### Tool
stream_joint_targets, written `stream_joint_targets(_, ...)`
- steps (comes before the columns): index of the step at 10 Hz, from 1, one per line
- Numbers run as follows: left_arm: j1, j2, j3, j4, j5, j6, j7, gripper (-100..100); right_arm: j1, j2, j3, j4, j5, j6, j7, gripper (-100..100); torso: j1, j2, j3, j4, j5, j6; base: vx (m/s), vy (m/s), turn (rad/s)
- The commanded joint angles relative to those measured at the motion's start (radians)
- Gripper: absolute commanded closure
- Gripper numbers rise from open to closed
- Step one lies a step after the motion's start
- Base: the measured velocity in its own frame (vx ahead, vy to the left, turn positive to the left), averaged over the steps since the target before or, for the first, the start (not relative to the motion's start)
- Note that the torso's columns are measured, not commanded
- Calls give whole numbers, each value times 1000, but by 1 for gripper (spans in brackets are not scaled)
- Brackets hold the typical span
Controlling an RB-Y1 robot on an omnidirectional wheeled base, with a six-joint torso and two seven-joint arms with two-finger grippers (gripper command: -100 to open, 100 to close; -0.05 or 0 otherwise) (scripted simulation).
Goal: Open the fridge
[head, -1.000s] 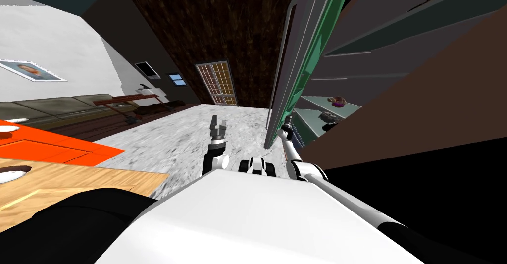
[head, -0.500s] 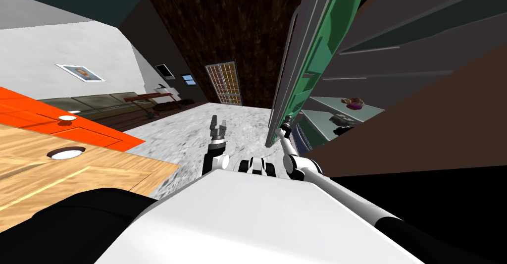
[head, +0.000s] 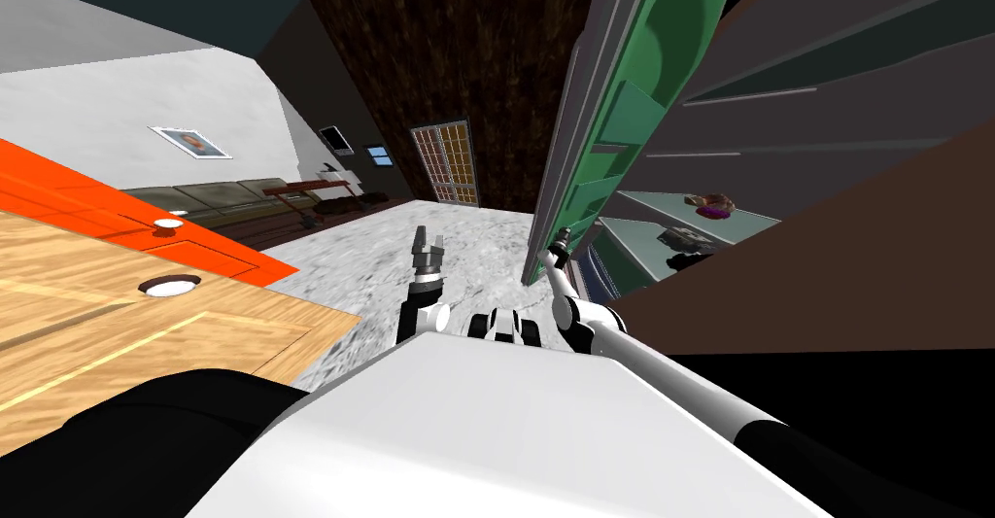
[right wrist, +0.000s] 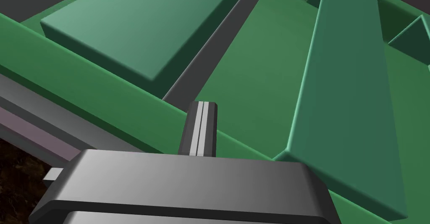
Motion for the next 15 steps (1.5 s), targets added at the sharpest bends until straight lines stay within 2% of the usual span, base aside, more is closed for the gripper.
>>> stream_joint_targets(1, 0, 0, 0, 0, 0, 0, 0, 0, -9, -37, -2, -4, -10, -2, 13, -100, 1, 0, 0, 0, 0, 0, 7, 8, -11)
stream_joint_targets(2, 0, 0, 0, 0, 0, 0, 0, 0, -9, -37, -2, -4, -10, -2, 13, -100, 2, 0, 0, 0, 1, 0, 0, 0, 0)
stream_joint_targets(3, 0, 0, 0, 0, 0, 0, 0, 0, -29, -85, -7, -14, -33, -7, 47, -100, 3, 1, 0, 0, 1, 0, 14, 18, -14)
stream_joint_targets(6, 0, 0, 0, 0, 0, 0, 0, 0, -78, -138, -21, -37, -93, -15, 131, -100, 4, 0, 0, 0, 1, -1, 26, 43, -30)
stream_joint_targets(7, 0, 0, 0, 0, 0, 0, 0, 0, -78, -138, -21, -37, -93, -15, 131, -100, 4, 0, 0, 0, 1, -1, 25, 34, -9)
stream_joint_targets(9, 0, 0, 0, 0, 0, 0, 0, 0, -122, -163, -34, -57, -148, -22, 195, -100, 2, 1, 0, 0, 0, 0, 37, 34, -35)
stream_joint_targets(10, 0, 0, 0, 0, 0, 0, 0, 0, -122, -163, -34, -57, -148, -22, 208, -100, 3, 0, 0, 0, 1, 0, 30, 34, -14)
stream_joint_targets(11, 0, 0, 0, 0, 0, 0, 0, 0, -147, -173, -42, -67, -178, -26, 238, -100, 3, 1, 0, 0, 1, 0, 18, 28, -30)
stream_joint_targets(12, 0, 0, 0, 0, 0, 0, 0, 0, -147, -173, -42, -67, -178, -26, 251, -100, 3, 1, 1, 0, 1, 0, 16, 26, -17)
stream_joint_targets(13, 0, 0, 0, 0, 0, 0, 0, 0, -173, -181, -50, -79, -212, -29, 288, -100, 2, 1, 1, 0, 1, 0, 27, 39, -31)
stream_joint_targets(14, 0, 0, 0, 0, 0, 0, 0, 0, -173, -181, -50, -79, -212, -29, 296, -100, 3, 0, 0, 0, 1, 0, 25, 35, -22)
stream_joint_targets(15, 0, 0, 0, 0, 0, 0, 0, 0, -201, -187, -60, -91, -246, -33, 323, -100, 3, 0, 0, 0, 1, -1, 33, 44, -35)
